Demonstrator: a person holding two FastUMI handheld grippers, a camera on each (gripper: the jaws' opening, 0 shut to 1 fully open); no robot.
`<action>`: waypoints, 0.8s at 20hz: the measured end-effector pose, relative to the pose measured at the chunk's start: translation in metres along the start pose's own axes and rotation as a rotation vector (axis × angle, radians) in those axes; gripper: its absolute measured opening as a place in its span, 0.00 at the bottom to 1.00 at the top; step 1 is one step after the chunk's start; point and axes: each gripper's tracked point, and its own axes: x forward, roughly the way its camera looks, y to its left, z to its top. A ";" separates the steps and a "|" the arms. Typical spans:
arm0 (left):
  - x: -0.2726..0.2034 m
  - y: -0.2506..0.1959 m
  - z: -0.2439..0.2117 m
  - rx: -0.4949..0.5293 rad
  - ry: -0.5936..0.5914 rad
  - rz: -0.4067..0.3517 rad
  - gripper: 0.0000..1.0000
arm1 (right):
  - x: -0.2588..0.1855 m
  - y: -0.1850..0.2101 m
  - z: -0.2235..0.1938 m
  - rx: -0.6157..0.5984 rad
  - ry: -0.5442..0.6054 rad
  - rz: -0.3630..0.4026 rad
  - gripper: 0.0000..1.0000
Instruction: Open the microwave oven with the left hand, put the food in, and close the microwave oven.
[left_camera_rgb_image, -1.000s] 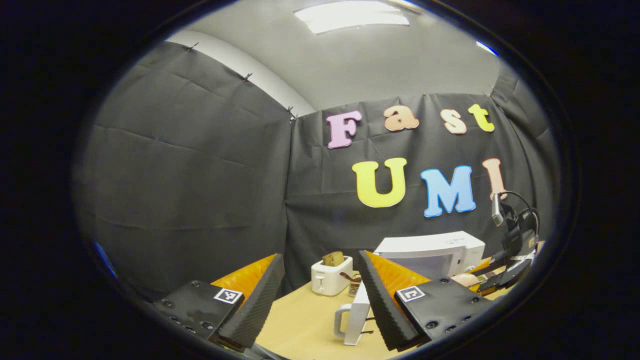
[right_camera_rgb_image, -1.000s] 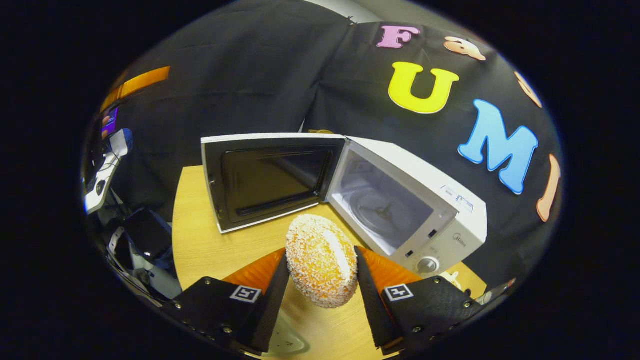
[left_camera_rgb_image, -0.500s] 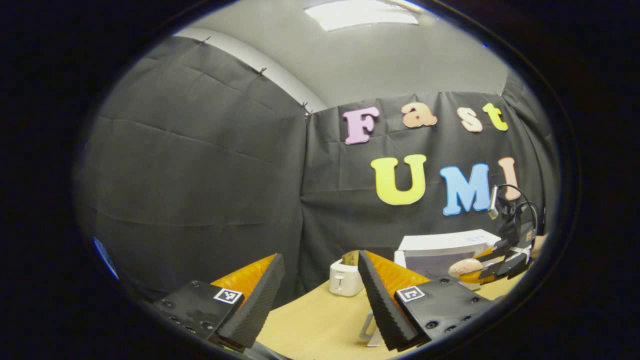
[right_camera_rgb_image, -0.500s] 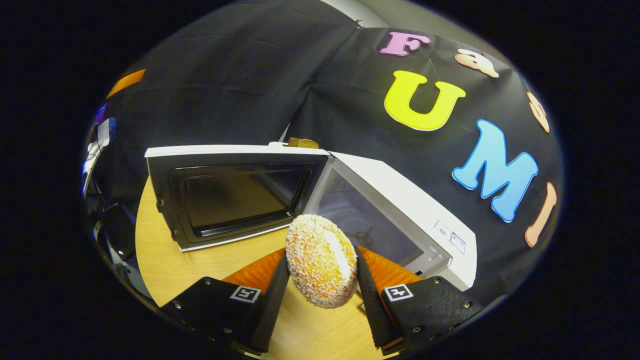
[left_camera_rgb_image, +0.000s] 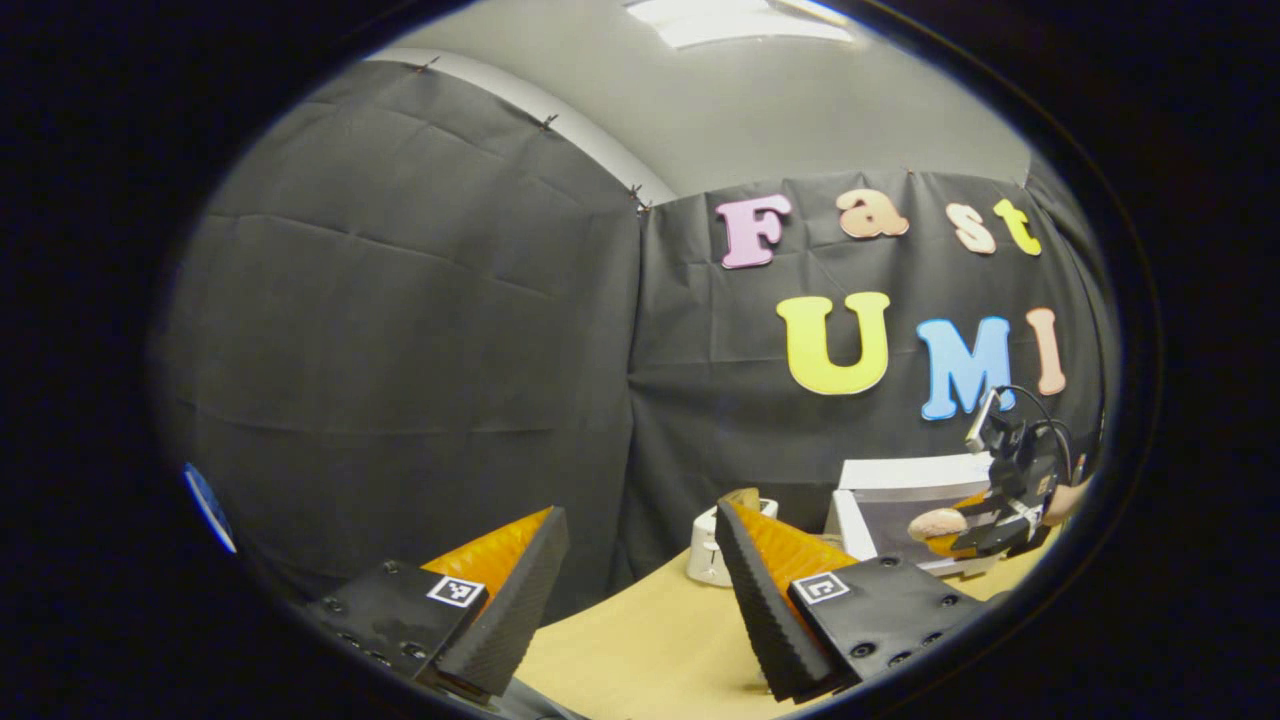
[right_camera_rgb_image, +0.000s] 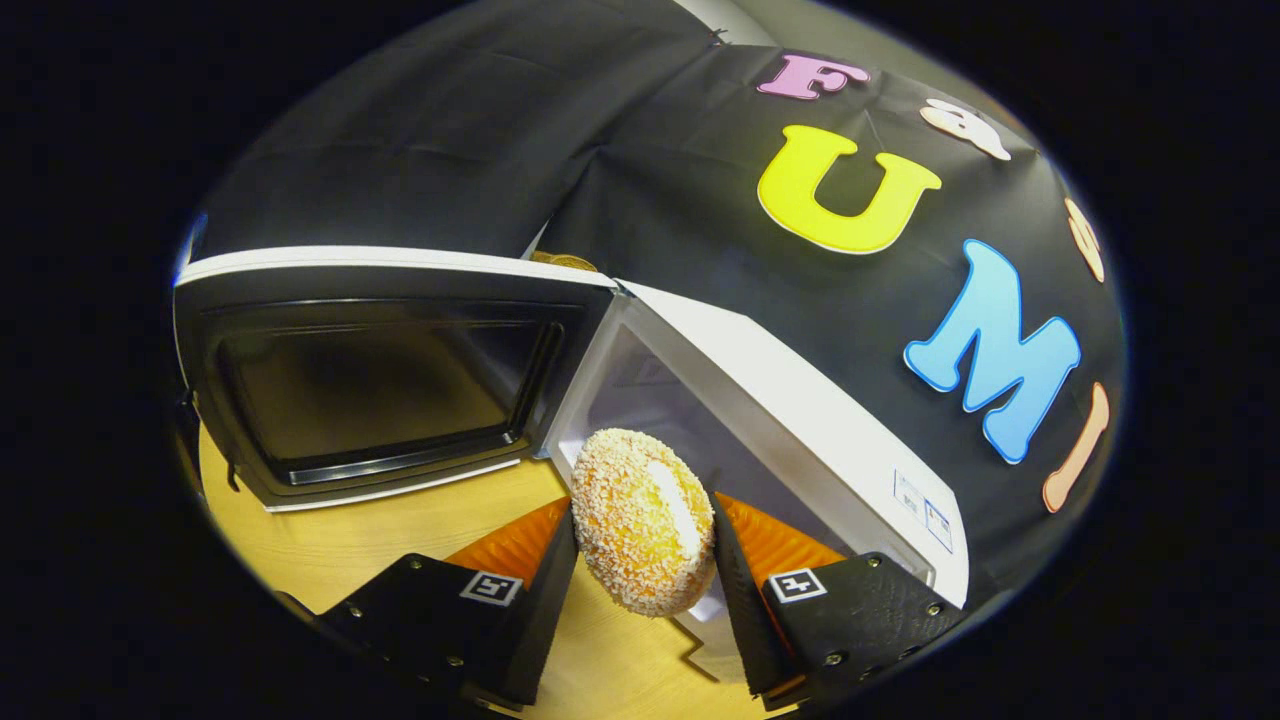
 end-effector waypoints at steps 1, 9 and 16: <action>0.003 0.002 -0.002 0.001 0.007 0.005 0.96 | 0.008 0.000 -0.002 -0.009 0.006 -0.005 0.75; 0.032 0.008 -0.031 0.014 0.068 0.017 0.96 | 0.067 -0.011 -0.030 -0.122 0.044 -0.094 0.75; 0.043 0.015 -0.054 0.025 0.111 0.021 0.96 | 0.110 -0.027 -0.049 -0.169 0.083 -0.165 0.76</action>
